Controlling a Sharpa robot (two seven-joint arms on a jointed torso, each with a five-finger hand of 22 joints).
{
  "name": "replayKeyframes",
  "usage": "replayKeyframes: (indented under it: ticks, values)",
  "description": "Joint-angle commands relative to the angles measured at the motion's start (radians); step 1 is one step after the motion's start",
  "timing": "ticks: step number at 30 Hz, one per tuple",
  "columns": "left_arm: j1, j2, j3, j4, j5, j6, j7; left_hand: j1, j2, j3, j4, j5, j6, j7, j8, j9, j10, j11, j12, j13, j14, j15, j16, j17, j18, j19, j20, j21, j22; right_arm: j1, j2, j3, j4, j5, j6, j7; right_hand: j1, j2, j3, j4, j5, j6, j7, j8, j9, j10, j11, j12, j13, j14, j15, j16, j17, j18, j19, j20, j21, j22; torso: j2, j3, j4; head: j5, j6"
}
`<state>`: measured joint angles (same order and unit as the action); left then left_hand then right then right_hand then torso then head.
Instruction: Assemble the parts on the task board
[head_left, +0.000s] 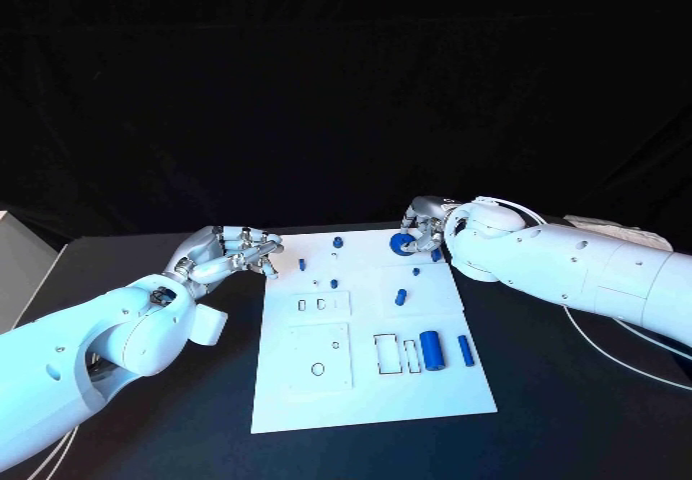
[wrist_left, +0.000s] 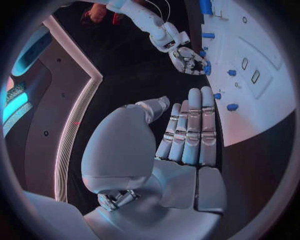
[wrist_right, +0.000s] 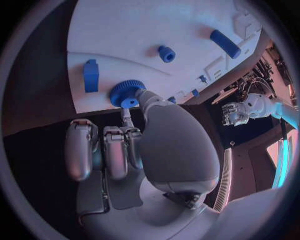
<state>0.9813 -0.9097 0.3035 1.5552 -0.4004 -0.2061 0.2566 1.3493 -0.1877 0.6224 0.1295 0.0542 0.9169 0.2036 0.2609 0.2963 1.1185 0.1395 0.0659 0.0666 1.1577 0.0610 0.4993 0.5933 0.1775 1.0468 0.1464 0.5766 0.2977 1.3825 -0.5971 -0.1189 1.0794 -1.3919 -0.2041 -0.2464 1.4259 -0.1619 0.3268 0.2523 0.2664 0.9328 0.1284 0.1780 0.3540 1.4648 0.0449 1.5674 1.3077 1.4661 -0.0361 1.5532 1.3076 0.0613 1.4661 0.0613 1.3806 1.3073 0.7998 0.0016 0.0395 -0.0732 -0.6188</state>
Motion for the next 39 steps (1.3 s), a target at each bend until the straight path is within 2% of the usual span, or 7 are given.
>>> replayKeyframes:
  ticks: [1, 7, 14, 16, 23, 32, 39]
  values:
    - [0.000, 0.003, 0.001, 0.001, -0.004, 0.021, 0.001, 0.001, 0.012, -0.001, -0.007, 0.000, -0.009, 0.000, -0.004, 0.001, -0.006, -0.001, -0.003, 0.001, -0.010, 0.001, -0.004, 0.001, 0.002, -0.005, 0.002, 0.005, 0.002, -0.005, -0.001, -0.003, 0.004, -0.043, -0.011, 0.007, 0.016, 0.008, 0.018, -0.006, 0.008, 0.012, -0.002, 0.008, 0.003, 0.106, 0.002, 0.003, 0.263, 0.095, -0.010, 0.004, 0.218, -0.011, 0.054, -0.009, 0.005, 0.055, -0.001, 0.0008, 0.0003, 0.002, 0.000]
    - [0.000, 0.003, 0.001, 0.000, -0.005, 0.022, -0.001, 0.002, 0.013, 0.000, -0.008, 0.000, -0.009, 0.000, -0.004, 0.001, -0.006, -0.001, -0.003, 0.001, -0.010, 0.001, -0.004, 0.001, 0.002, -0.006, 0.002, 0.006, 0.002, -0.006, -0.012, -0.003, 0.033, -0.054, -0.065, 0.015, -0.002, -0.007, 0.070, -0.024, 0.017, 0.026, -0.003, 0.009, 0.001, 0.106, 0.000, 0.003, 0.263, 0.095, -0.014, 0.004, 0.218, -0.011, 0.053, -0.013, 0.005, 0.056, -0.001, 0.0009, 0.0005, 0.006, 0.002]
    - [0.000, 0.005, 0.001, -0.002, -0.006, 0.026, -0.004, 0.003, 0.013, 0.000, -0.010, 0.000, -0.010, 0.000, -0.005, 0.002, -0.007, -0.001, -0.003, 0.000, -0.010, 0.001, -0.004, 0.001, 0.002, -0.006, 0.002, 0.007, 0.003, -0.005, -0.039, 0.004, 0.130, -0.066, -0.118, 0.000, -0.031, -0.022, 0.085, -0.026, -0.005, 0.029, -0.003, 0.007, 0.000, 0.106, 0.001, 0.003, 0.263, 0.096, -0.013, 0.005, 0.220, -0.012, 0.054, -0.013, 0.005, 0.058, -0.003, -0.0012, 0.0000, 0.008, 0.008]
    - [0.000, 0.005, 0.001, -0.002, -0.006, 0.027, -0.004, 0.003, 0.013, 0.000, -0.010, 0.000, -0.010, 0.000, -0.005, 0.002, -0.007, -0.001, -0.003, 0.000, -0.010, 0.001, -0.004, 0.001, 0.002, -0.006, 0.002, 0.007, 0.003, -0.005, -0.042, 0.007, 0.163, -0.075, -0.140, -0.008, -0.034, -0.023, 0.087, -0.026, -0.007, 0.029, -0.003, 0.007, -0.001, 0.106, 0.001, 0.003, 0.263, 0.096, -0.013, 0.004, 0.220, -0.011, 0.054, -0.013, 0.005, 0.057, -0.002, 0.0001, -0.0017, 0.011, 0.011]
    - [0.000, 0.007, 0.001, 0.000, -0.007, 0.028, -0.004, 0.003, 0.013, 0.000, -0.010, 0.000, -0.010, 0.000, -0.005, 0.002, -0.007, -0.001, -0.003, 0.000, -0.010, 0.001, -0.004, 0.001, 0.002, -0.006, 0.002, 0.007, 0.003, -0.005, -0.022, 0.011, 0.235, -0.123, -0.200, -0.033, -0.036, -0.025, 0.091, -0.030, -0.006, 0.029, -0.002, 0.006, -0.001, 0.106, 0.001, 0.003, 0.263, 0.096, -0.012, 0.005, 0.221, -0.012, 0.054, -0.012, 0.007, 0.060, -0.003, -0.0028, 0.0005, 0.011, 0.013]
    - [0.000, 0.008, 0.001, 0.002, -0.007, 0.028, -0.003, 0.003, 0.013, 0.000, -0.010, 0.000, -0.010, 0.000, -0.005, 0.002, -0.007, -0.001, -0.003, 0.000, -0.010, 0.001, -0.004, 0.001, 0.002, -0.006, 0.002, 0.007, 0.003, -0.019, 0.041, 0.009, 0.234, -0.151, -0.208, -0.046, -0.036, -0.027, 0.095, -0.032, -0.003, 0.029, -0.002, 0.006, -0.001, 0.106, 0.001, 0.003, 0.263, 0.096, -0.011, 0.005, 0.221, -0.011, 0.054, -0.012, 0.005, 0.058, -0.001, -0.0019, 0.0007, 0.014, 0.015]
    - [0.000, 0.013, 0.001, 0.003, -0.007, 0.031, -0.003, 0.003, 0.013, 0.000, -0.010, 0.000, -0.010, 0.000, -0.005, 0.002, -0.007, -0.001, -0.003, 0.000, -0.010, 0.001, -0.004, 0.001, 0.002, -0.006, 0.002, 0.007, 0.003, -0.045, 0.099, 0.007, 0.184, -0.162, -0.191, -0.045, -0.038, -0.030, 0.099, -0.036, 0.000, 0.027, -0.001, 0.004, -0.002, 0.106, 0.001, 0.003, 0.263, 0.096, -0.010, 0.004, 0.220, -0.011, 0.053, -0.011, 0.003, 0.056, 0.000, -0.0013, 0.0035, 0.015, 0.013]
